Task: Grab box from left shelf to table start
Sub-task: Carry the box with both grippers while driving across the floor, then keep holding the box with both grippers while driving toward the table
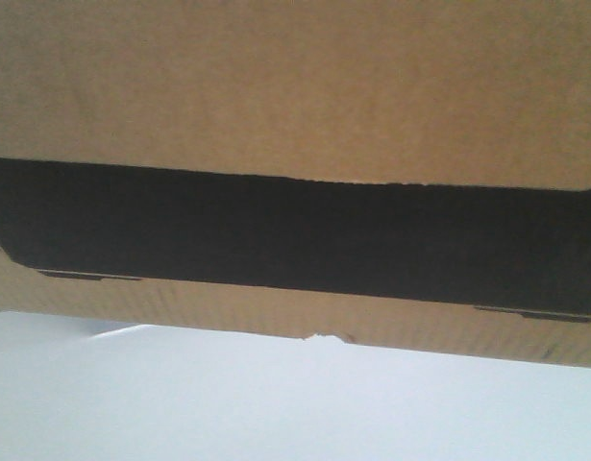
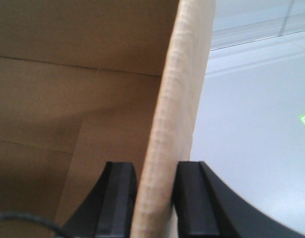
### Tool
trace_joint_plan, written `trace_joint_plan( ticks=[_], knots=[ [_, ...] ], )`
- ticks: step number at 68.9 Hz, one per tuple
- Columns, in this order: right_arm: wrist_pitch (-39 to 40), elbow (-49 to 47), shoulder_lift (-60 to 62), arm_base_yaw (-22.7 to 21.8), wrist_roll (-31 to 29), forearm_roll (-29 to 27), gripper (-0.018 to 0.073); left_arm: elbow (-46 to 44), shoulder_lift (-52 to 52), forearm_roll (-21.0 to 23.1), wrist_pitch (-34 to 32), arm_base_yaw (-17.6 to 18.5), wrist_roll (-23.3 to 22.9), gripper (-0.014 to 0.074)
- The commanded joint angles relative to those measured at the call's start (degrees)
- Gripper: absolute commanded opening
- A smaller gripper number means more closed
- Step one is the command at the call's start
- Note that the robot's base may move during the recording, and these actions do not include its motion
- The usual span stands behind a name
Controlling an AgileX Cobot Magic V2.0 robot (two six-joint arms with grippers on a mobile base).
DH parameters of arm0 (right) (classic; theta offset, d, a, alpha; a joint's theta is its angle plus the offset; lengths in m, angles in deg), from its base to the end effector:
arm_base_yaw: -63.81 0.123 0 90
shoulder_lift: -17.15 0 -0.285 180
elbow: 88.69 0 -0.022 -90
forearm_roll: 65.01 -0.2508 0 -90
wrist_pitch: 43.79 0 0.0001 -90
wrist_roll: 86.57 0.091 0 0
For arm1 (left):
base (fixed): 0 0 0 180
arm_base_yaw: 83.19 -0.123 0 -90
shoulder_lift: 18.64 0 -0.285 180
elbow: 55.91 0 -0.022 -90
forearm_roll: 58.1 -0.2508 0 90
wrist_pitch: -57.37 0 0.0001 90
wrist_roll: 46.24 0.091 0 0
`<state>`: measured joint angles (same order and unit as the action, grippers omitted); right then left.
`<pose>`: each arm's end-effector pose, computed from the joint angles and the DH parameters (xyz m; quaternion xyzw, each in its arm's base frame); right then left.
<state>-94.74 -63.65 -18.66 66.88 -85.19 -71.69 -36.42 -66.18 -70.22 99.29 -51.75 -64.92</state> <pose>0.0609 0.0115 0.3977 -0.0072 0.8266 0.0797 0.5570 0.1052 -0.0493 0.4230 0.1127 0.8018 -0.1514 0.5671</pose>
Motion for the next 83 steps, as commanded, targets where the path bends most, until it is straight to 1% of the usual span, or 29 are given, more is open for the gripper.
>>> trace_joint_plan(
  ticks=[1,83],
  knots=[
    [8.5,-2.1,-0.3,0.2,-0.7,-2.0,0.0057,-2.4,0.7,4.9,-10.9,0.8,-0.9,-0.0104],
    [8.2,-2.1,-0.4,0.2,-0.7,-2.0,0.0057,-2.4,0.7,4.9,-10.9,0.8,-0.9,-0.0104]
  ],
)
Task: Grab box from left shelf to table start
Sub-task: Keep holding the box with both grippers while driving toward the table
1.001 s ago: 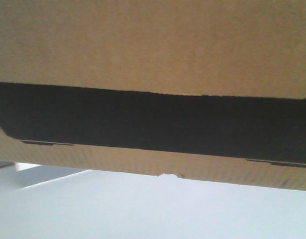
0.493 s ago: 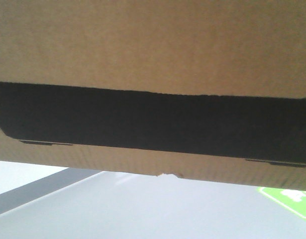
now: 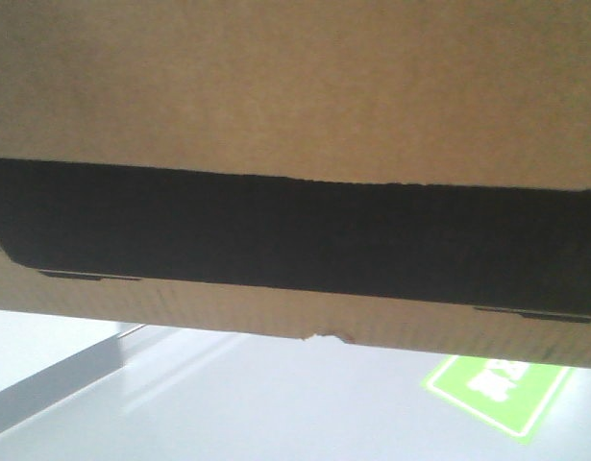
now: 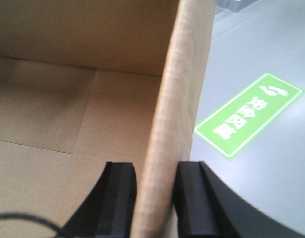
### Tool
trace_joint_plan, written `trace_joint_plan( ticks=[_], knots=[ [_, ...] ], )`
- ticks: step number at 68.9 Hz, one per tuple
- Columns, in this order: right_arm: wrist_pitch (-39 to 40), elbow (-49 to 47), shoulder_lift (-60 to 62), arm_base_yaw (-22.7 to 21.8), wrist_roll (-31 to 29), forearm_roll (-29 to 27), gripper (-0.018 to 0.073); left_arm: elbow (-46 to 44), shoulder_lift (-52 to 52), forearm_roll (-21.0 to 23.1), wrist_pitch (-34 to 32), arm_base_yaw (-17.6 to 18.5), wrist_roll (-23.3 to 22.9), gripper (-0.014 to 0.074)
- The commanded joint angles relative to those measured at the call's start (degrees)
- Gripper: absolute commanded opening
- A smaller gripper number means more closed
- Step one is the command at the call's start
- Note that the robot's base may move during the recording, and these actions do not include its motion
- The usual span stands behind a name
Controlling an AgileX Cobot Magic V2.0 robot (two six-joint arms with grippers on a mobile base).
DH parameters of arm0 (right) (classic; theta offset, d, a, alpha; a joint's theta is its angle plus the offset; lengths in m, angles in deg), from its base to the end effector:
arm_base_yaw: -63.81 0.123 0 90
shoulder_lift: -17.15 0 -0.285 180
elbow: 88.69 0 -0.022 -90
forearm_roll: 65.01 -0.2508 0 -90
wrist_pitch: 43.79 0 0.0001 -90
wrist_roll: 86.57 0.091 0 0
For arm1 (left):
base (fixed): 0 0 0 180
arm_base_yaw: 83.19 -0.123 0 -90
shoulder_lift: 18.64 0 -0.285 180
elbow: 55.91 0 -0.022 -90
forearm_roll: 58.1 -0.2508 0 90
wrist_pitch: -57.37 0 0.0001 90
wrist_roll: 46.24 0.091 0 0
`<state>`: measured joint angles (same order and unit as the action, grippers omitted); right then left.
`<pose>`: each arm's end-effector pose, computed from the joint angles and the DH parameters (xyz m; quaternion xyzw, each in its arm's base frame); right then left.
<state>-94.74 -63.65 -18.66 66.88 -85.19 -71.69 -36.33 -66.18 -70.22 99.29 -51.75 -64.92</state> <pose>0.0609 0.0115 0.3977 -0.0072 0.8266 0.0797 0.5570 0.1053 -0.0494 0.4225 0.1129 0.8022 -0.1511 0.5665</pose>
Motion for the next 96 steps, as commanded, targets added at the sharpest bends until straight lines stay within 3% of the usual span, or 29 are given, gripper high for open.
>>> trace_joint_plan(
  ticks=[1,96],
  knots=[
    [8.2,-2.1,-0.4,0.2,-0.7,-2.0,0.0057,-2.5,0.7,4.9,-10.9,0.8,-0.9,-0.0104],
    [8.1,-2.1,-0.4,0.2,-0.7,-2.0,0.0057,-2.5,0.7,4.9,-10.9,0.8,-0.9,-0.0104]
  ],
)
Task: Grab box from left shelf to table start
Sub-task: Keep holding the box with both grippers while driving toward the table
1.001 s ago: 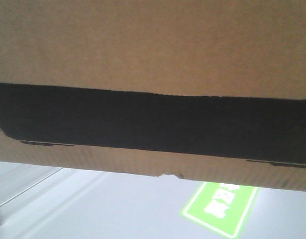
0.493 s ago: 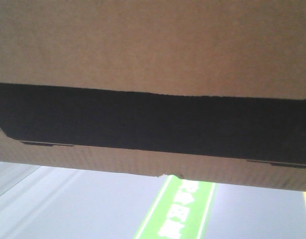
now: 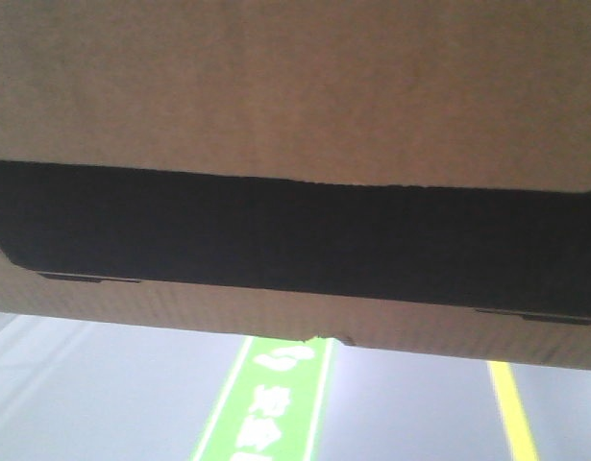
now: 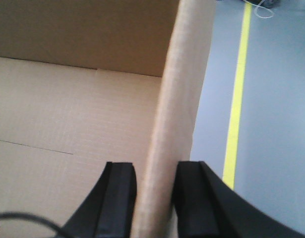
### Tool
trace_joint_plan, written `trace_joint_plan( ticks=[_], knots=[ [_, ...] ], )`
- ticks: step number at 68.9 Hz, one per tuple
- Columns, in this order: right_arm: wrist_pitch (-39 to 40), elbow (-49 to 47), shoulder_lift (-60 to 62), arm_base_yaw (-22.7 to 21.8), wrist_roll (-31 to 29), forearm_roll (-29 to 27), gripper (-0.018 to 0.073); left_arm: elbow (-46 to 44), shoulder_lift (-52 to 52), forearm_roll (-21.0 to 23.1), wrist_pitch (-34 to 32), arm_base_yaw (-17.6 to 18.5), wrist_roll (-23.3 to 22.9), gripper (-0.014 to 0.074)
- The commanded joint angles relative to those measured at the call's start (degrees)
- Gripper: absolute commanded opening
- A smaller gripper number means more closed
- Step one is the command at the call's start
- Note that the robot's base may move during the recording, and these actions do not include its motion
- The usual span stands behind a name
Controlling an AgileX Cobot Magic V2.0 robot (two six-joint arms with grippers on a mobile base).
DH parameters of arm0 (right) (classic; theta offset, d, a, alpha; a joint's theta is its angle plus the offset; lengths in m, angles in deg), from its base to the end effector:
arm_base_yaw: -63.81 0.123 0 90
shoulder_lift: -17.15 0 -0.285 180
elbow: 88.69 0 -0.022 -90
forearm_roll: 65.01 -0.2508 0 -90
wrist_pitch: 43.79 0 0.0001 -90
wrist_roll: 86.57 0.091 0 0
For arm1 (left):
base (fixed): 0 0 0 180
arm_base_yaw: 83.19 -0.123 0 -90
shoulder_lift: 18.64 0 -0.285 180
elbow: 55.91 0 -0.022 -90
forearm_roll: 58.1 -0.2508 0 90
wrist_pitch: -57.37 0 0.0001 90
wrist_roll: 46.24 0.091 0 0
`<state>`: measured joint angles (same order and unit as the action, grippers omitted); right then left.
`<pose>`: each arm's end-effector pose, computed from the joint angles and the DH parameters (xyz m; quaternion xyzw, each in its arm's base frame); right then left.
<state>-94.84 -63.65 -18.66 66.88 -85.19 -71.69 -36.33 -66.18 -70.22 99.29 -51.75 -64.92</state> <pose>0.0608 0.0115 0.3975 -0.0072 0.8271 0.0797 0.5563 0.1053 -0.0494 0.4225 0.1129 0.8022 -0.1511 0.5665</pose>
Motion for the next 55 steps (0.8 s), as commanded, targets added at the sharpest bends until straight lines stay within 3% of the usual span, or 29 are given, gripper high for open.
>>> trace_joint_plan(
  ticks=[1,55],
  knots=[
    [8.2,-2.1,-0.4,0.2,-0.7,-2.0,0.0057,-2.5,0.7,4.9,-10.9,0.8,-0.9,-0.0104],
    [8.2,-2.1,-0.4,0.2,-0.7,-2.0,0.0057,-2.5,0.7,4.9,-10.9,0.8,-0.9,-0.0104]
  ],
)
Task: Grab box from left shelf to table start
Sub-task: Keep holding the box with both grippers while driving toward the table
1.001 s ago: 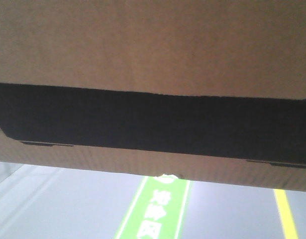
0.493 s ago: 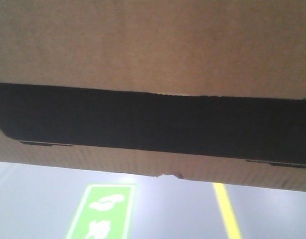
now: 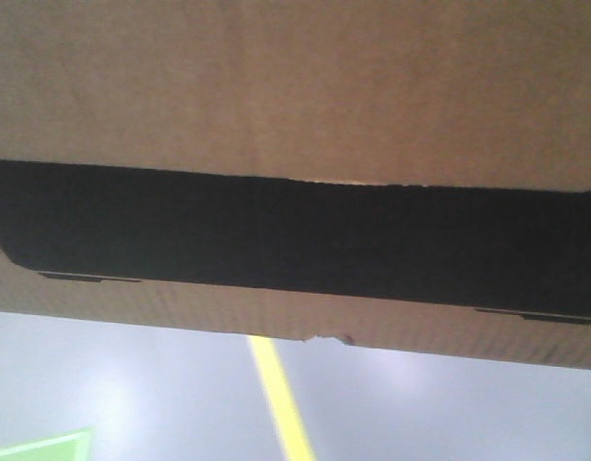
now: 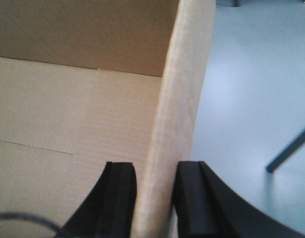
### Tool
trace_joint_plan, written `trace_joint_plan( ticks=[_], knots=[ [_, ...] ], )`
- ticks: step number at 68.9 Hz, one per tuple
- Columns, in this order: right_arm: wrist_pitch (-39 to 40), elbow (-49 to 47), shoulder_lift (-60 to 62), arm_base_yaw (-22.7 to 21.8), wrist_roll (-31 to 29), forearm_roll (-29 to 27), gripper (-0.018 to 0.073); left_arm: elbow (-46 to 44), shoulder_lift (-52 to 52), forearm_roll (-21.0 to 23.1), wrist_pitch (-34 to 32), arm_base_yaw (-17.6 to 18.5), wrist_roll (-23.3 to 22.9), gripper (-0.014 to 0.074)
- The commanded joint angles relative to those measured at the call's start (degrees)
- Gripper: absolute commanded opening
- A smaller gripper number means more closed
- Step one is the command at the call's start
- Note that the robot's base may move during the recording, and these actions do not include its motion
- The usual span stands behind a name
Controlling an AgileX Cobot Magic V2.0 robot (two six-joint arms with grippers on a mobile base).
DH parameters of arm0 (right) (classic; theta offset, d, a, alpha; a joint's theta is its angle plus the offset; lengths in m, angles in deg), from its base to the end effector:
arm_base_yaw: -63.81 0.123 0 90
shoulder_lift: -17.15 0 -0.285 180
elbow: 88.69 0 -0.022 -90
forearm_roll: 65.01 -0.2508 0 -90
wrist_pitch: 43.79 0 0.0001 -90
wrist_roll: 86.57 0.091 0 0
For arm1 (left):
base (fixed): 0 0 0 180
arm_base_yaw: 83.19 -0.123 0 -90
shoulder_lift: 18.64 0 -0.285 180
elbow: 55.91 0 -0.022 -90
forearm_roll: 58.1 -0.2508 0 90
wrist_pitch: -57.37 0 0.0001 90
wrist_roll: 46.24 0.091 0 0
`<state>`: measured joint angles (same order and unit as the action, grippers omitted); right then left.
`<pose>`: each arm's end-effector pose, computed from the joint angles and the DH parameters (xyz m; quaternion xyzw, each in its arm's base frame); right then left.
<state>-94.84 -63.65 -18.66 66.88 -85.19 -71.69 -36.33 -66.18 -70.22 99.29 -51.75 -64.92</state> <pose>0.0608 0.0115 0.3975 -0.0072 0.8271 0.0797 0.5563 0.1053 -0.0494 0.4225 0.1129 0.8022 -0.1511 0.5665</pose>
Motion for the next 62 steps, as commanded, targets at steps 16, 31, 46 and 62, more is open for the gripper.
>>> trace_joint_plan(
  ticks=[16,31,46,62],
  knots=[
    [8.2,-2.1,-0.4,0.2,-0.7,-2.0,0.0057,-2.5,0.7,4.9,-10.9,0.8,-0.9,-0.0104],
    [8.2,-2.1,-0.4,0.2,-0.7,-2.0,0.0057,-2.5,0.7,4.9,-10.9,0.8,-0.9,-0.0104],
    [8.2,-2.1,-0.4,0.2,-0.7,-2.0,0.0057,-2.5,0.7,4.9,-10.9,0.8,-0.9,-0.0104],
    [8.2,-2.1,-0.4,0.2,-0.7,-2.0,0.0057,-2.5,0.7,4.9,-10.9,0.8,-0.9,-0.0104]
  ],
)
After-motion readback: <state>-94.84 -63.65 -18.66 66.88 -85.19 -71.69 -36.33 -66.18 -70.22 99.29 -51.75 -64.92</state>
